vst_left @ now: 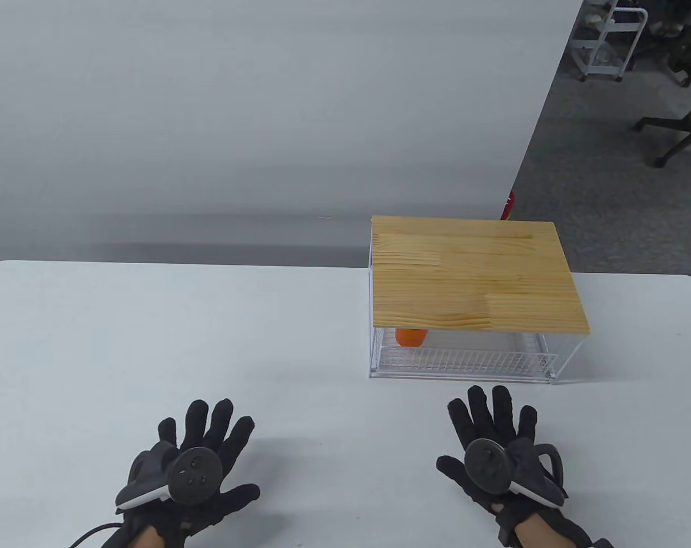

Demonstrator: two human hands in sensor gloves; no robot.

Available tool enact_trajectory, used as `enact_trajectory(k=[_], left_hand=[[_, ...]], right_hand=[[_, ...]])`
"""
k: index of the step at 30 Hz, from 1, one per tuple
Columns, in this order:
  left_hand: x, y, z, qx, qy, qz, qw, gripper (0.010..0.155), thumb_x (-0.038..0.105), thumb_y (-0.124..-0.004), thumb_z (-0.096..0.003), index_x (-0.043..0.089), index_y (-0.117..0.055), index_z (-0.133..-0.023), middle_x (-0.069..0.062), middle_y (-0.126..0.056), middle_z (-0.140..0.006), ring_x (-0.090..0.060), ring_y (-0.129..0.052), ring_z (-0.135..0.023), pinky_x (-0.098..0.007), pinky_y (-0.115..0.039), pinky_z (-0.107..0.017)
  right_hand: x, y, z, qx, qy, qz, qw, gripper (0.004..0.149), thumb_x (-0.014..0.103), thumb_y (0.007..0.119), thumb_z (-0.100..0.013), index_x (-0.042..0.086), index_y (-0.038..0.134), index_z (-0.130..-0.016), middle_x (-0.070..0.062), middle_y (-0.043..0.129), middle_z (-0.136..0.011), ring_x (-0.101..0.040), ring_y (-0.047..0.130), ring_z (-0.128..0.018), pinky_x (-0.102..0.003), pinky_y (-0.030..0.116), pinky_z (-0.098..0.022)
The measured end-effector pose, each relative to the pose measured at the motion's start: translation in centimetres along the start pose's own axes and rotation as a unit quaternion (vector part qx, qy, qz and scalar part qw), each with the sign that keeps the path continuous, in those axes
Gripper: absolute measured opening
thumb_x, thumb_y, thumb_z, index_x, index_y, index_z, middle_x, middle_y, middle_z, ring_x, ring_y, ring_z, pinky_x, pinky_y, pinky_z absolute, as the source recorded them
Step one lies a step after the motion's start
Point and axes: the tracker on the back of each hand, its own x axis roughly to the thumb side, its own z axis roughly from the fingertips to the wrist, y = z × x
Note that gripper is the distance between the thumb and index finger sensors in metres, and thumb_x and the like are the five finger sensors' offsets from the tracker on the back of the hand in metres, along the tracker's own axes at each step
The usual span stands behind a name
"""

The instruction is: Take the cup out of the mesh sliding drawer

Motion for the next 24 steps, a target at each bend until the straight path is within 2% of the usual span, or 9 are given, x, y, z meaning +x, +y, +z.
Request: enact_trajectory(k=[8,16,24], left_hand=[[0.0,0.0,0.0,-0.003,0.0,-0.002,1.0,0.095,0.075,-0.05,-0.0531,0.022,0.002,-0.113,-0.022,0.014,-0.112,-0.062,0.013,-0.096,-0.083,0.003,-0.051],[-0.3,0.1,0.0,-0.003,0.005,0.001,1.0,0.095,0.075,-0.05,-0.0532,0.022,0.003,-0.113,-0.022,0.014,-0.112,-0.062,0.013,-0.096,-0.083,0.003,-0.051],[-0.4,0.2,0.0,-0.004,0.006,0.001,1.0,0.095,0.075,-0.05,-0.0535,0.022,0.003,-0.112,-0.022,0.014,-0.112,-0.062,0.013,-0.096,-0.083,0.003,-0.051]], right_hand=[[-1.8,-0.9,-3.6,-0.003,0.043,-0.012,0.999,0.082,0.054,0.071,-0.052,0.018,0.029,-0.112,-0.024,0.02,-0.122,-0.058,0.01,-0.105,-0.085,0.018,-0.068],[-2.7,-0.6,-7.9,-0.006,0.081,-0.007,0.997,0.076,0.046,0.074,-0.053,0.021,0.034,-0.111,-0.02,0.025,-0.123,-0.055,0.015,-0.108,-0.084,0.021,-0.072],[-3.2,-0.5,-10.9,0.0,0.117,-0.003,0.993,0.071,0.042,0.076,-0.053,0.026,0.037,-0.111,-0.016,0.026,-0.127,-0.055,0.016,-0.112,-0.083,0.023,-0.074]])
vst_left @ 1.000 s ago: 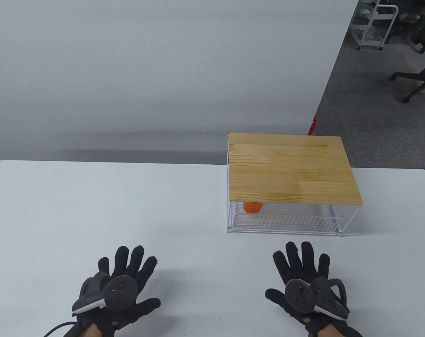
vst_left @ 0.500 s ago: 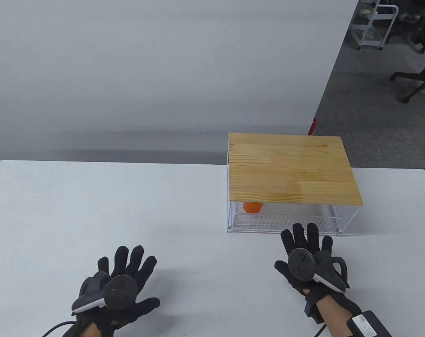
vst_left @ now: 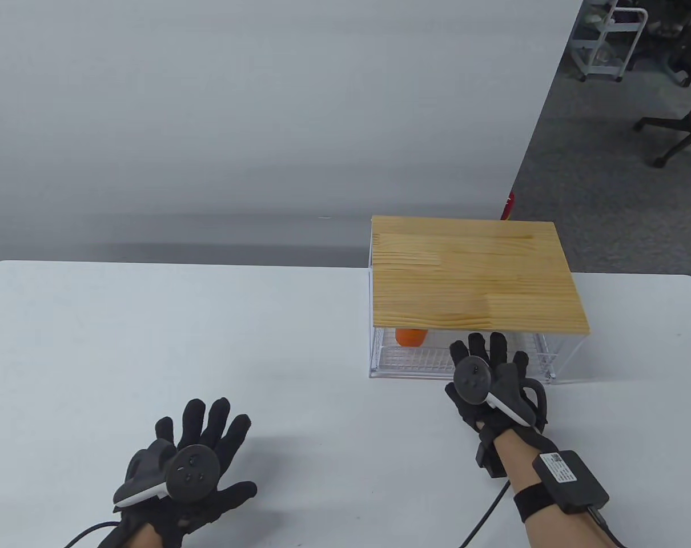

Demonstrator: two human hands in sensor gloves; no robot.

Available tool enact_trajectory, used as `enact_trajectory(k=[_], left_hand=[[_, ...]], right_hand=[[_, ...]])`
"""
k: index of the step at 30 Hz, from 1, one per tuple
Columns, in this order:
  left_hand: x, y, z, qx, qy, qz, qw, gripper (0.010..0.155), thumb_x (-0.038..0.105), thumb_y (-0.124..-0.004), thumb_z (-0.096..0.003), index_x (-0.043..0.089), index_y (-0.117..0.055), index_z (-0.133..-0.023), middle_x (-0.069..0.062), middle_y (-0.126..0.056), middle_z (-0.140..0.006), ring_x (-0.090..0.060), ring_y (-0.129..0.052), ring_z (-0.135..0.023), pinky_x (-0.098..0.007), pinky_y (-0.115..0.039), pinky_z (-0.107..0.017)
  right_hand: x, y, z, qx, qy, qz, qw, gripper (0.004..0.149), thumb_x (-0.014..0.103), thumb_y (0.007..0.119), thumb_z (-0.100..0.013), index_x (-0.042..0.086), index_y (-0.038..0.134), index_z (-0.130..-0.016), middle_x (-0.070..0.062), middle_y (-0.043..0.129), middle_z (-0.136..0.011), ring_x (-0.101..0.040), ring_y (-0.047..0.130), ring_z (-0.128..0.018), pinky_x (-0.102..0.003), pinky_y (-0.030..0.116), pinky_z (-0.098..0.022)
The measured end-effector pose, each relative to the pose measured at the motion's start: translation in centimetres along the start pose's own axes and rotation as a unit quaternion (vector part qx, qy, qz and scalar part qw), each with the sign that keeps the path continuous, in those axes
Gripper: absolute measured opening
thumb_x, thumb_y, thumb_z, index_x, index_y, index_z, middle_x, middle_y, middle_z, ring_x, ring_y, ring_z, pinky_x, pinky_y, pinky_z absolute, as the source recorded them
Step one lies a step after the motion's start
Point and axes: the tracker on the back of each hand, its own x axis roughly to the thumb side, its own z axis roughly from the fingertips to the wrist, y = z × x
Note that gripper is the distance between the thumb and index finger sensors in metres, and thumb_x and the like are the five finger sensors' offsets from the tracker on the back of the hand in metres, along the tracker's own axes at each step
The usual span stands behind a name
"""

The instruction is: Take the cup out of the mesh sliding drawer

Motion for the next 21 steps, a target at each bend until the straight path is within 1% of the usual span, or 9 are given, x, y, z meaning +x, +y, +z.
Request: enact_trajectory(k=[4,7,10,11,12,16,18,21], left_hand=[[-0.1,0.0,0.0,-0.002,0.001,0.0,1.0,0.095,0.075,-0.05,-0.0536,0.022,0.003,-0.112,-0.022,0.013,-0.112,-0.062,0.013,-0.096,-0.083,0.003,-0.051],[-0.1,0.0,0.0,-0.004,0.003,0.001,1.0,0.095,0.074,-0.05,-0.0538,0.022,0.003,-0.112,-0.022,0.014,-0.112,-0.062,0.013,-0.096,-0.083,0.003,-0.051],[-0.2,0.1,0.0,-0.005,0.005,0.002,1.0,0.095,0.074,-0.05,-0.0538,0.022,0.003,-0.112,-0.022,0.014,-0.112,-0.062,0.013,-0.096,-0.083,0.003,-0.051],[-0.2,0.1,0.0,-0.006,0.005,0.002,1.0,0.095,0.074,-0.05,-0.0538,0.021,0.003,-0.112,-0.022,0.014,-0.112,-0.062,0.013,-0.096,-0.083,0.003,-0.051],[-0.2,0.1,0.0,-0.006,0.006,0.001,1.0,0.095,0.074,-0.05,-0.0538,0.021,0.003,-0.112,-0.022,0.014,-0.112,-0.062,0.013,-0.096,-0.083,0.003,-0.051],[-0.3,0.2,0.0,-0.004,0.006,0.002,1.0,0.096,0.074,-0.05,-0.0538,0.021,0.005,-0.111,-0.023,0.014,-0.112,-0.062,0.013,-0.095,-0.083,0.003,-0.051],[-0.3,0.2,0.0,-0.004,0.007,0.001,1.0,0.096,0.074,-0.05,-0.0538,0.021,0.005,-0.111,-0.023,0.014,-0.112,-0.062,0.013,-0.095,-0.083,0.003,-0.051],[-0.4,0.2,0.0,-0.005,0.008,0.001,1.0,0.096,0.074,-0.05,-0.054,0.021,0.006,-0.111,-0.023,0.015,-0.112,-0.062,0.013,-0.095,-0.083,0.003,-0.051]], right_hand=[[-0.1,-0.2,-1.5,-0.001,0.017,0.008,1.0,0.068,0.039,0.076,-0.054,0.029,0.04,-0.111,-0.015,0.028,-0.129,-0.055,0.014,-0.116,-0.084,0.025,-0.075],[-0.1,-0.2,-2.4,0.014,0.029,0.005,0.999,0.067,0.039,0.075,-0.055,0.03,0.041,-0.112,-0.014,0.027,-0.13,-0.053,0.012,-0.118,-0.084,0.023,-0.077],[-0.3,-0.2,-3.1,0.023,0.042,0.004,0.999,0.065,0.037,0.075,-0.056,0.03,0.043,-0.112,-0.014,0.032,-0.13,-0.054,0.021,-0.119,-0.085,0.025,-0.077],[-0.3,-0.1,-3.4,0.024,0.049,0.008,0.998,0.065,0.036,0.075,-0.057,0.03,0.043,-0.112,-0.016,0.039,-0.13,-0.055,0.032,-0.12,-0.084,0.028,-0.078],[-0.3,-0.1,-3.5,0.024,0.051,0.009,0.998,0.066,0.036,0.075,-0.057,0.029,0.041,-0.113,-0.017,0.042,-0.13,-0.057,0.038,-0.119,-0.084,0.03,-0.078],[-0.4,0.3,-4.1,0.027,0.059,0.026,0.998,0.06,0.033,0.076,-0.058,0.029,0.048,-0.112,-0.016,0.051,-0.129,-0.056,0.042,-0.118,-0.084,0.031,-0.078],[-0.5,0.3,-4.3,0.028,0.064,0.021,0.997,0.057,0.031,0.075,-0.059,0.028,0.051,-0.112,-0.015,0.059,-0.126,-0.055,0.042,-0.119,-0.084,0.031,-0.078],[-0.3,0.5,-4.7,0.026,0.068,0.023,0.997,0.05,0.028,0.073,-0.061,0.029,0.059,-0.109,-0.015,0.066,-0.123,-0.054,0.049,-0.118,-0.085,0.033,-0.078]])
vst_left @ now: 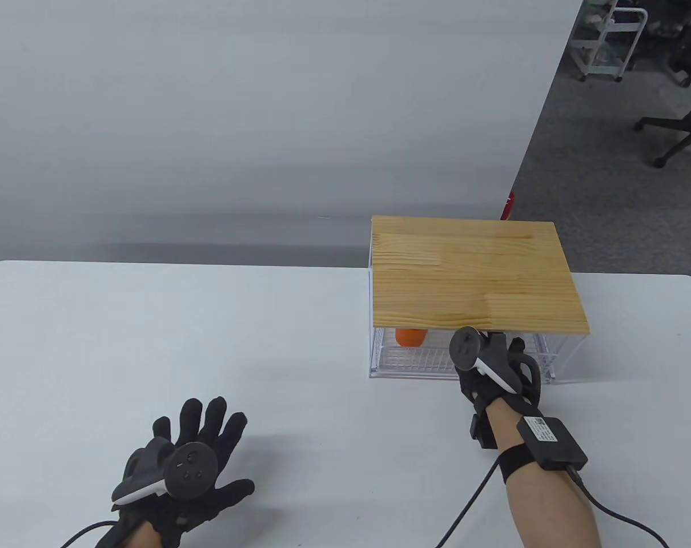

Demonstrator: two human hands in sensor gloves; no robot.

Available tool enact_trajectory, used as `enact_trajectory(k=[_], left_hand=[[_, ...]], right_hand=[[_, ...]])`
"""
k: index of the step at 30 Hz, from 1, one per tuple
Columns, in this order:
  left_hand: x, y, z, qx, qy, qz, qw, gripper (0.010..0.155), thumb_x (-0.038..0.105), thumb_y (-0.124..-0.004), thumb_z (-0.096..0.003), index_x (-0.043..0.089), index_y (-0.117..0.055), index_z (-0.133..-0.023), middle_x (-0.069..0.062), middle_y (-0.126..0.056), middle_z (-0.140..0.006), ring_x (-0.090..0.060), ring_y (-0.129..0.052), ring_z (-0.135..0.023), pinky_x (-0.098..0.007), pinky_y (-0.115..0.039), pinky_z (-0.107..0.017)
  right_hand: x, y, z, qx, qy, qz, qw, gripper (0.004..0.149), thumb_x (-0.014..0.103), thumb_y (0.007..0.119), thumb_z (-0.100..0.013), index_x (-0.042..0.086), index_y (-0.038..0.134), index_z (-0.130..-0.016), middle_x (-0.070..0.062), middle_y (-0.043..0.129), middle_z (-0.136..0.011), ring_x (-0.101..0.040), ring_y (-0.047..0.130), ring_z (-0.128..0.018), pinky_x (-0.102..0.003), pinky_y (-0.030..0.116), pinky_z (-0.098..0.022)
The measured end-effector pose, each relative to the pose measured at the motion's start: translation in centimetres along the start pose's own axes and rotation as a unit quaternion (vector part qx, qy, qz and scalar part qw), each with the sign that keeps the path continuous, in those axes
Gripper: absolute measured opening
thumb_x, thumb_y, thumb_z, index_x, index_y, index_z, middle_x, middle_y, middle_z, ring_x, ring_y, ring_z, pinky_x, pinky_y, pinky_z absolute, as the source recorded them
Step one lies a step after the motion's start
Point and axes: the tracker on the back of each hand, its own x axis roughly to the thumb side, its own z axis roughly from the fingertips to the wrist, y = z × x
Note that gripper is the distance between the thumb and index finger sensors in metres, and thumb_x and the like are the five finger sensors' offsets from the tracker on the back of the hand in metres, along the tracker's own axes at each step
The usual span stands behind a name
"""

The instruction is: Take the cup out of the mesh sliding drawer

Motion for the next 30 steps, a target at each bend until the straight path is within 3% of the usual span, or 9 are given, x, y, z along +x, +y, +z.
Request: enact_trajectory(k=[9,30], left_hand=[[-0.15,0.06,0.0,0.002,0.003,0.0,1.0,0.095,0.074,-0.05,-0.054,0.021,0.005,-0.111,-0.023,0.014,-0.112,-0.061,0.013,-0.095,-0.083,0.003,-0.051],[-0.46,0.11,-0.08,-0.002,0.005,-0.002,1.0,0.095,0.073,-0.051,-0.0547,0.021,0.006,-0.11,-0.023,0.015,-0.111,-0.061,0.013,-0.095,-0.083,0.003,-0.051]], right_hand=[[0.37,0.12,-0.76,-0.025,0.01,0.016,1.0,0.031,0.022,0.068,-0.066,0.03,0.076,-0.095,-0.011,0.084,-0.109,-0.051,0.076,-0.108,-0.085,0.049,-0.074],[0.51,-0.31,-0.01,-0.043,-0.001,0.042,0.998,0.031,0.018,0.07,-0.064,0.032,0.08,-0.09,-0.01,0.091,-0.102,-0.047,0.088,-0.096,-0.081,0.061,-0.07]])
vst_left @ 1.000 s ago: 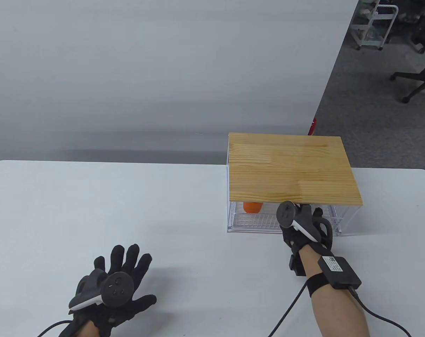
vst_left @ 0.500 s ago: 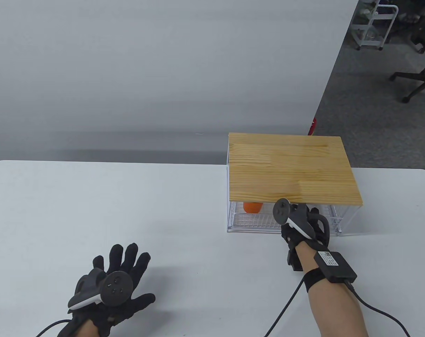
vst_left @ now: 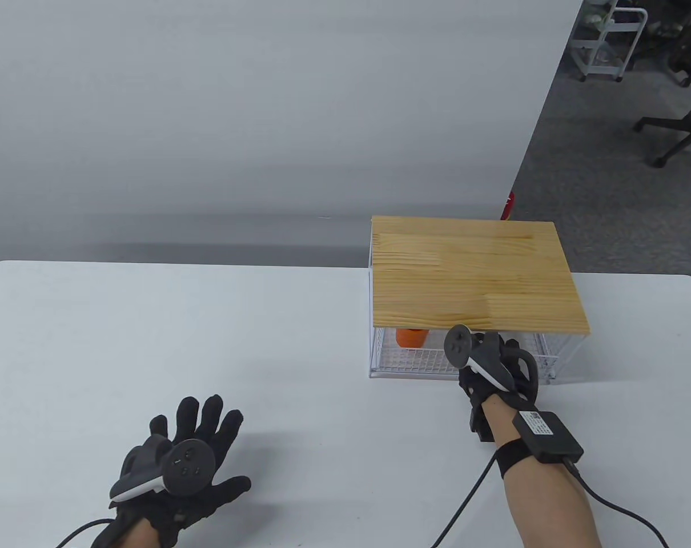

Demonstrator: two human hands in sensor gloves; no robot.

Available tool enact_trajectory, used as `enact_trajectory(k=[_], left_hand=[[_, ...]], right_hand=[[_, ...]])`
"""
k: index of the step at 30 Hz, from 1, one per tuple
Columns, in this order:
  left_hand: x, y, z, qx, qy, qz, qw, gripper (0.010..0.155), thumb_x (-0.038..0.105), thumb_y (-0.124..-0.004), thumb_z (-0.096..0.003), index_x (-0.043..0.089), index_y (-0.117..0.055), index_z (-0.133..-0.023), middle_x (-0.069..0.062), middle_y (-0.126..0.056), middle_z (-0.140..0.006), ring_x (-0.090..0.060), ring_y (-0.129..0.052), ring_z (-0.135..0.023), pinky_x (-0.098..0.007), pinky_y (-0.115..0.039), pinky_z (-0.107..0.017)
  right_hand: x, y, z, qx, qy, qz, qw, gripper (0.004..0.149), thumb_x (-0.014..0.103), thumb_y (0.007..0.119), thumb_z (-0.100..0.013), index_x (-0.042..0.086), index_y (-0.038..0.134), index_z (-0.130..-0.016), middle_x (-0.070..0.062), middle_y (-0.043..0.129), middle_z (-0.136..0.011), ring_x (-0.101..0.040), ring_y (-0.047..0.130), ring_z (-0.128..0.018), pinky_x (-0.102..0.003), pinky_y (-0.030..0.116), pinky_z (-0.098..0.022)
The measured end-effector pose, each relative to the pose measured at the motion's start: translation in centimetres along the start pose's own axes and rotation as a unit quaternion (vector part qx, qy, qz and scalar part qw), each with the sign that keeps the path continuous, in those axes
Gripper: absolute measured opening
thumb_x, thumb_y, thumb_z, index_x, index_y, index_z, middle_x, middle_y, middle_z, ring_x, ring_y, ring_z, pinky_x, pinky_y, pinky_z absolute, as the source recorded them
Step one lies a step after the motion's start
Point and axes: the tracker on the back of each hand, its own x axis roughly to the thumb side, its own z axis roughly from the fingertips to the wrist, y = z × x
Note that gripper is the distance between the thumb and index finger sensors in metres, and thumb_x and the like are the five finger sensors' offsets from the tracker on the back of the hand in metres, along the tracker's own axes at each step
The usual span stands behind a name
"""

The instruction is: Take the cup out of the mesh sliding drawer

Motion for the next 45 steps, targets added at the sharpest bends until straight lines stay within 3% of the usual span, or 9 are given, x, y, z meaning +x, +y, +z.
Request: enact_trajectory(k=[45], left_hand=[[0.2,-0.4,-0.2,-0.006,0.001,-0.004,1.0,0.095,0.072,-0.051,-0.0548,0.021,0.006,-0.11,-0.023,0.014,-0.111,-0.061,0.013,-0.095,-0.083,0.003,-0.051]], right_hand=[[-0.8,-0.4,3.0,-0.022,-0.051,0.006,0.998,0.025,0.019,0.076,-0.061,0.03,0.088,-0.08,-0.011,0.101,-0.088,-0.045,0.101,-0.078,-0.075,0.078,-0.057]])
